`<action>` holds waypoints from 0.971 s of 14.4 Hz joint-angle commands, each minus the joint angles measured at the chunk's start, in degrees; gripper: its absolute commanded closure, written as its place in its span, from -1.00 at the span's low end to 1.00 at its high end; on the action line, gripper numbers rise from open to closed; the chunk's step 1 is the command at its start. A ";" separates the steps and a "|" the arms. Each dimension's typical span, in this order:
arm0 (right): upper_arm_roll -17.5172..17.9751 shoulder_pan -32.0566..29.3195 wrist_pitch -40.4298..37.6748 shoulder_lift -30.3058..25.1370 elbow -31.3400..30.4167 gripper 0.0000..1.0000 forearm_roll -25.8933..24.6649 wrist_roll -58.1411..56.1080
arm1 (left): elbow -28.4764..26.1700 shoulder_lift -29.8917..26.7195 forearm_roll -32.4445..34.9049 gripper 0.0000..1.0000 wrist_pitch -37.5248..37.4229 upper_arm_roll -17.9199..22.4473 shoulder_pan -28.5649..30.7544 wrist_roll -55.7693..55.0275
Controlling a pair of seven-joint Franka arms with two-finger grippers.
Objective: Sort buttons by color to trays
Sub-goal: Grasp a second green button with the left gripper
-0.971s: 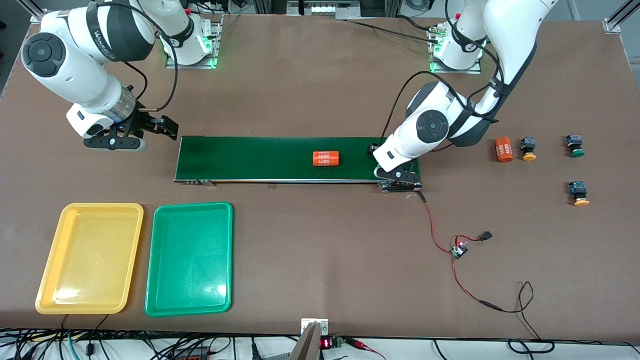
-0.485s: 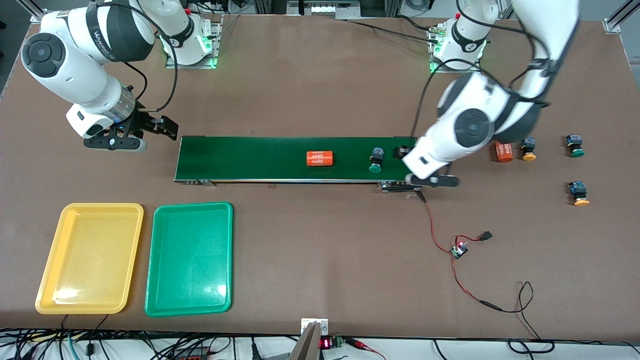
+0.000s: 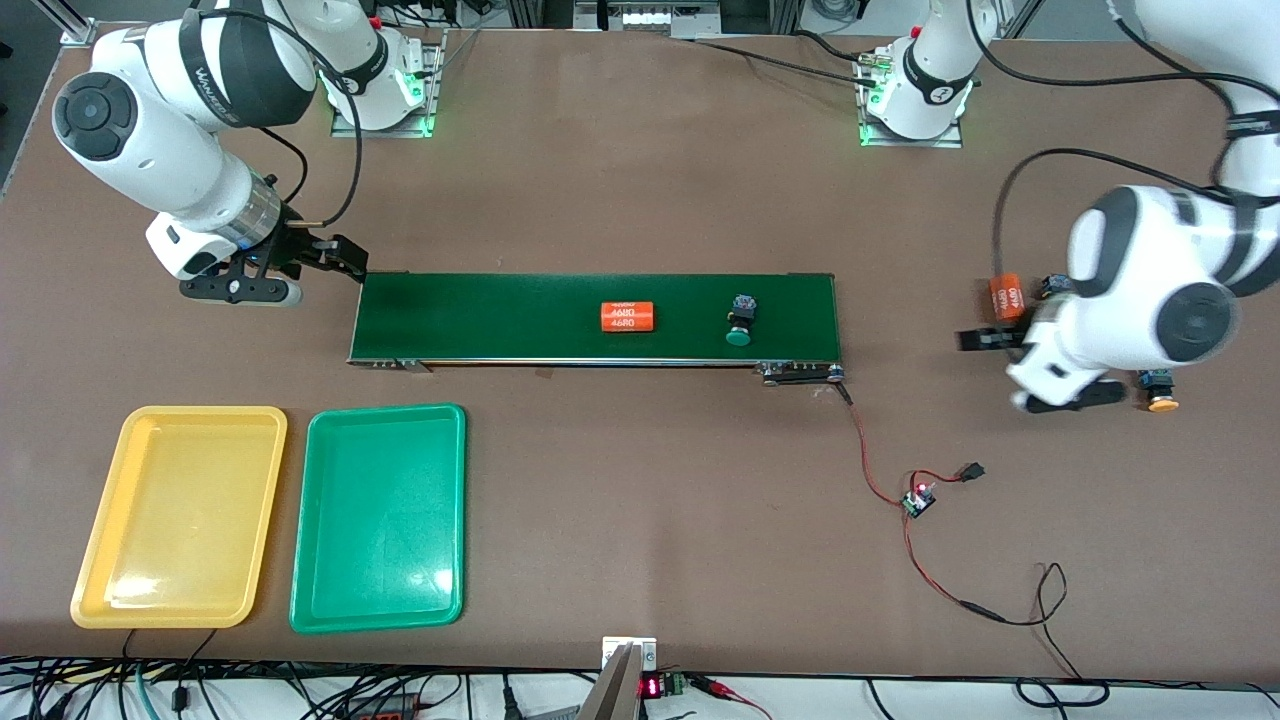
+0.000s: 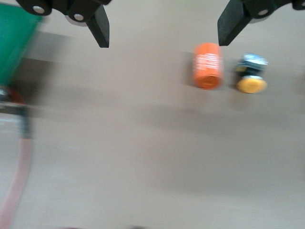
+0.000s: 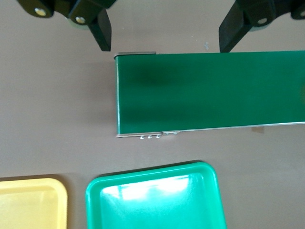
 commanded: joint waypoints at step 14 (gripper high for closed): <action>0.19 3.66 1.97 1.44 0.55 -1.00 -0.18 2.55 | -14.13 4.55 10.02 -1.00 28.60 15.06 19.52 43.22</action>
